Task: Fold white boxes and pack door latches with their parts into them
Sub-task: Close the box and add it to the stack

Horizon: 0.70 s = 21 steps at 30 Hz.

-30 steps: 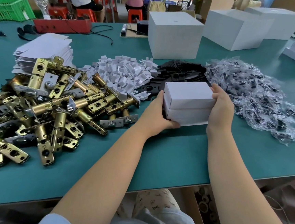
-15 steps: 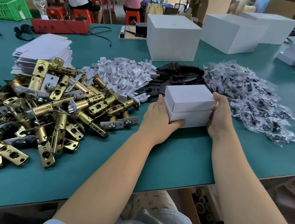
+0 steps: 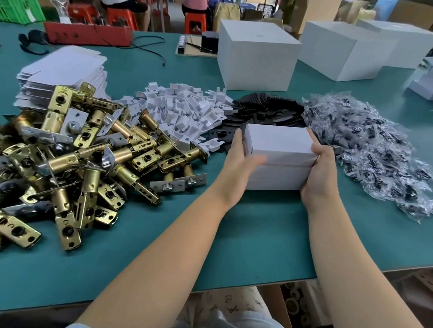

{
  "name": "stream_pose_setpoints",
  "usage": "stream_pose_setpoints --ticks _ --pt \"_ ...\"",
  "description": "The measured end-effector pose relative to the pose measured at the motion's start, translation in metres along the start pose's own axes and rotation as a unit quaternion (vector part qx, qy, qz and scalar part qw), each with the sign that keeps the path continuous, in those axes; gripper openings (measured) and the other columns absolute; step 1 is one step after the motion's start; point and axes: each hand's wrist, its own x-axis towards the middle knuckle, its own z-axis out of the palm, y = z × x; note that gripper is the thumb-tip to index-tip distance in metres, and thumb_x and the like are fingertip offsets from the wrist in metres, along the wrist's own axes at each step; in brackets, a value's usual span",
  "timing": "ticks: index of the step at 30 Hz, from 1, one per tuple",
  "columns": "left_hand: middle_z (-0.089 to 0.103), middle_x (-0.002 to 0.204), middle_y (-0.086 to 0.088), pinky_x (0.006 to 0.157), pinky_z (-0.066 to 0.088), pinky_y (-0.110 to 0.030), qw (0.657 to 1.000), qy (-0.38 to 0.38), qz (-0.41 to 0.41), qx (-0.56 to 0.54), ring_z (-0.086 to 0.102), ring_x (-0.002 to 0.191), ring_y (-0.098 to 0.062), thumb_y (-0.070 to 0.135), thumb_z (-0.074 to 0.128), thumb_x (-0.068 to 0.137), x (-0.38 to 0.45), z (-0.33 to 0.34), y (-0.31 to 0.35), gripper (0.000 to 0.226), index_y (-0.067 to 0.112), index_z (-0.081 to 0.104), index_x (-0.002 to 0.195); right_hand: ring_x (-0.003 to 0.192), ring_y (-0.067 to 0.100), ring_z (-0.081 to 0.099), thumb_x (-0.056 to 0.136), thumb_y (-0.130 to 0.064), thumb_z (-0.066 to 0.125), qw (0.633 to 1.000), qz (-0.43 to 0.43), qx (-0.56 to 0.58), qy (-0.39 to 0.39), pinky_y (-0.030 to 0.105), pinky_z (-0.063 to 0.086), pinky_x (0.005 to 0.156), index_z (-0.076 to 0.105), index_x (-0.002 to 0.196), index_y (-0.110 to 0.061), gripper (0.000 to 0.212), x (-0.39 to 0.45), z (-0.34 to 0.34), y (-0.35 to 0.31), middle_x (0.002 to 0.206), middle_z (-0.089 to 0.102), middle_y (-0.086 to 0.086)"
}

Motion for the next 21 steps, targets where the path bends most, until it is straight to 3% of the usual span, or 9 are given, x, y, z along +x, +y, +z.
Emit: stream_pose_setpoints --ticks 3,7,13,15,16,18,19,20,21 --pt "0.01 0.165 0.004 0.123 0.012 -0.043 0.996 -0.023 -0.014 -0.089 0.013 0.15 -0.012 0.056 0.029 0.102 0.002 0.002 0.003 0.071 0.021 0.003 0.158 0.1 0.012 0.06 0.081 -0.037 0.033 1.0 -0.02 -0.019 0.014 0.028 0.048 0.075 0.058 0.124 -0.035 0.05 -0.002 0.004 0.002 0.116 0.066 -0.008" --pt "-0.002 0.165 0.01 0.124 0.006 -0.042 0.998 -0.033 -0.029 -0.055 0.001 0.151 -0.008 0.071 0.02 0.083 0.001 0.008 0.001 0.09 0.027 -0.004 0.157 0.101 0.009 0.06 0.091 -0.029 0.027 0.999 -0.031 -0.011 0.015 0.026 0.047 0.076 0.057 0.125 -0.032 0.045 -0.004 0.004 0.003 0.115 0.066 -0.008" --pt "-0.015 0.162 0.016 0.124 -0.004 -0.041 0.998 0.022 -0.025 -0.054 -0.014 0.148 -0.002 0.047 0.019 0.106 0.0 0.018 -0.007 0.06 0.03 -0.015 0.153 0.096 0.013 0.062 0.093 -0.029 0.026 1.0 0.005 0.01 0.014 0.029 0.048 0.074 0.058 0.127 -0.03 0.047 0.0 0.0 0.001 0.112 0.069 -0.006" --pt "-0.007 0.163 0.019 0.124 -0.002 -0.04 0.997 0.044 -0.025 -0.055 -0.007 0.148 -0.001 0.045 0.022 0.105 -0.001 0.021 -0.007 0.059 0.032 -0.008 0.155 0.095 0.011 0.064 0.091 -0.031 0.027 1.0 0.009 0.012 0.016 0.028 0.049 0.073 0.059 0.125 -0.033 0.047 0.001 0.0 0.002 0.11 0.07 -0.009" --pt "0.007 0.162 0.022 0.124 0.002 -0.037 0.996 0.051 -0.03 -0.069 0.003 0.148 0.001 0.044 0.023 0.105 0.0 0.021 -0.007 0.056 0.034 0.001 0.156 0.095 0.01 0.065 0.091 -0.031 0.027 1.0 0.014 0.016 0.014 0.027 0.05 0.072 0.06 0.124 -0.035 0.047 0.002 0.0 0.003 0.11 0.071 -0.01" --pt "0.048 0.137 0.032 0.119 0.022 -0.034 0.989 0.049 -0.031 -0.137 0.039 0.13 0.009 0.036 0.023 0.106 0.002 0.021 -0.004 0.044 0.044 0.035 0.148 0.092 0.008 0.067 0.091 -0.031 0.028 0.999 0.025 0.023 0.007 0.024 0.052 0.068 0.062 0.12 -0.037 0.046 0.004 -0.001 0.004 0.107 0.072 -0.011" --pt "0.059 0.124 0.033 0.114 0.032 -0.035 0.984 0.045 -0.034 -0.17 0.052 0.116 0.011 0.031 0.023 0.105 0.003 0.021 -0.002 0.045 0.046 0.048 0.139 0.09 0.007 0.068 0.089 -0.032 0.029 0.999 0.029 0.023 0.006 0.024 0.052 0.067 0.064 0.117 -0.038 0.045 0.005 -0.002 0.004 0.106 0.072 -0.011" --pt "0.062 0.124 0.028 0.114 0.034 -0.037 0.98 0.045 -0.038 -0.188 0.056 0.113 0.009 0.031 0.026 0.103 0.005 0.021 -0.003 0.044 0.043 0.048 0.139 0.09 0.008 0.068 0.088 -0.033 0.03 0.999 0.032 0.019 0.006 0.024 0.052 0.067 0.065 0.114 -0.039 0.045 0.006 -0.002 0.004 0.106 0.072 -0.011" --pt "0.056 0.136 0.024 0.117 0.03 -0.037 0.982 0.041 -0.037 -0.18 0.051 0.121 0.007 0.035 0.03 0.101 0.006 0.02 -0.004 0.043 0.039 0.04 0.143 0.09 0.009 0.067 0.087 -0.035 0.031 0.999 0.034 0.012 0.009 0.024 0.052 0.068 0.067 0.112 -0.041 0.044 0.007 -0.003 0.005 0.105 0.073 -0.011"
